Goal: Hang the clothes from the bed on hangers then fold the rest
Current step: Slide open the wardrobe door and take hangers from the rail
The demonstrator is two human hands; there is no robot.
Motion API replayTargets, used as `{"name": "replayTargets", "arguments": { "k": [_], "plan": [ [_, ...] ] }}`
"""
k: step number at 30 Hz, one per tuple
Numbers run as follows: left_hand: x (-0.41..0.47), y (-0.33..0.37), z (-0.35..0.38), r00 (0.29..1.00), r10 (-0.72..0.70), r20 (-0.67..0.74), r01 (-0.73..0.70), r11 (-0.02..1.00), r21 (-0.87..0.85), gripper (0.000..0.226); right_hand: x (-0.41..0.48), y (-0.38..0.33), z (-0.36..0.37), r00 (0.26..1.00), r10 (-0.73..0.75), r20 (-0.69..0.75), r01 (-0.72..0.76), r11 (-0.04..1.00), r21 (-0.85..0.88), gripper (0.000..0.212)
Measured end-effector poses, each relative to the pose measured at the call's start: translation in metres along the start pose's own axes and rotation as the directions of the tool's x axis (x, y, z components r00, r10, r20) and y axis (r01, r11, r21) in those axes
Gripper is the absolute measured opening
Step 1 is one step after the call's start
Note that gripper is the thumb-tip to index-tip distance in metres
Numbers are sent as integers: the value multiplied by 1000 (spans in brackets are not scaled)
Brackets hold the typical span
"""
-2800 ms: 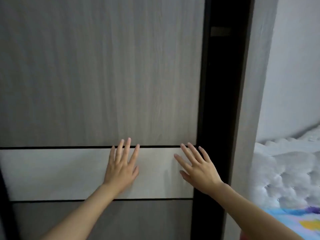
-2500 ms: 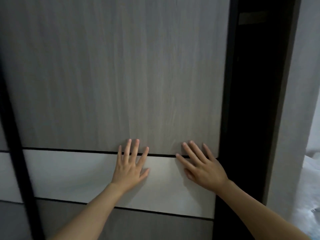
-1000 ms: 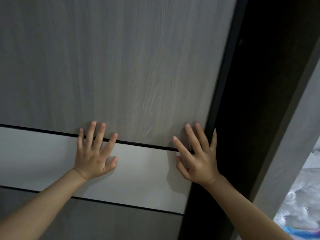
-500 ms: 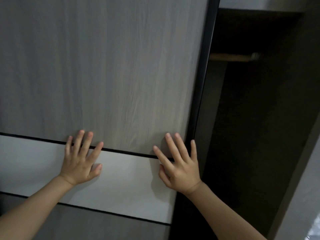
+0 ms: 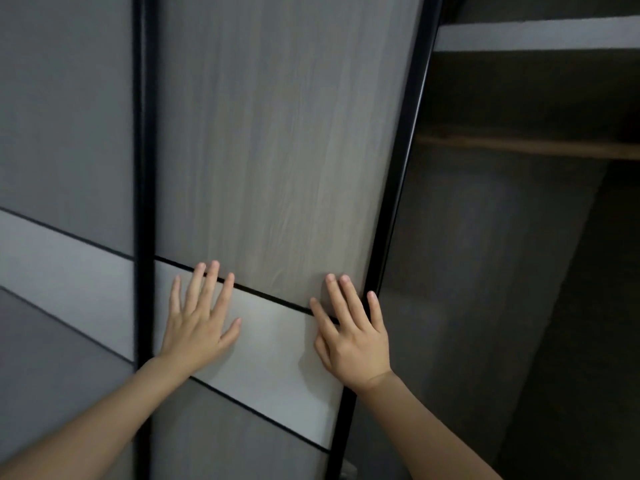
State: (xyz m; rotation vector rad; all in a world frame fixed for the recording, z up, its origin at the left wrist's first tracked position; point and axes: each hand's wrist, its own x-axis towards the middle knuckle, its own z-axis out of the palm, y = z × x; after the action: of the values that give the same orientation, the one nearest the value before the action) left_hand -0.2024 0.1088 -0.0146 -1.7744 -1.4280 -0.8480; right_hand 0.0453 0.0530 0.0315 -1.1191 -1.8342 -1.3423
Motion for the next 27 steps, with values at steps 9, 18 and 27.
{"name": "replayTargets", "arguments": {
  "k": [9,18,27],
  "plan": [
    [-1,-90,-18,934,-303,189,306,952,15,80,54,-71,39,999,1,-35,2,997,76,47],
    [-14,-152,33,948,-164,272,209,967,-147,100,80,-108,71,995,-36,-95,48,991,122,48],
    [-14,-165,33,983,-58,171,101,962,-254,75,115,-153,95,986,-47,-158,94,946,309,52]
  ]
}}
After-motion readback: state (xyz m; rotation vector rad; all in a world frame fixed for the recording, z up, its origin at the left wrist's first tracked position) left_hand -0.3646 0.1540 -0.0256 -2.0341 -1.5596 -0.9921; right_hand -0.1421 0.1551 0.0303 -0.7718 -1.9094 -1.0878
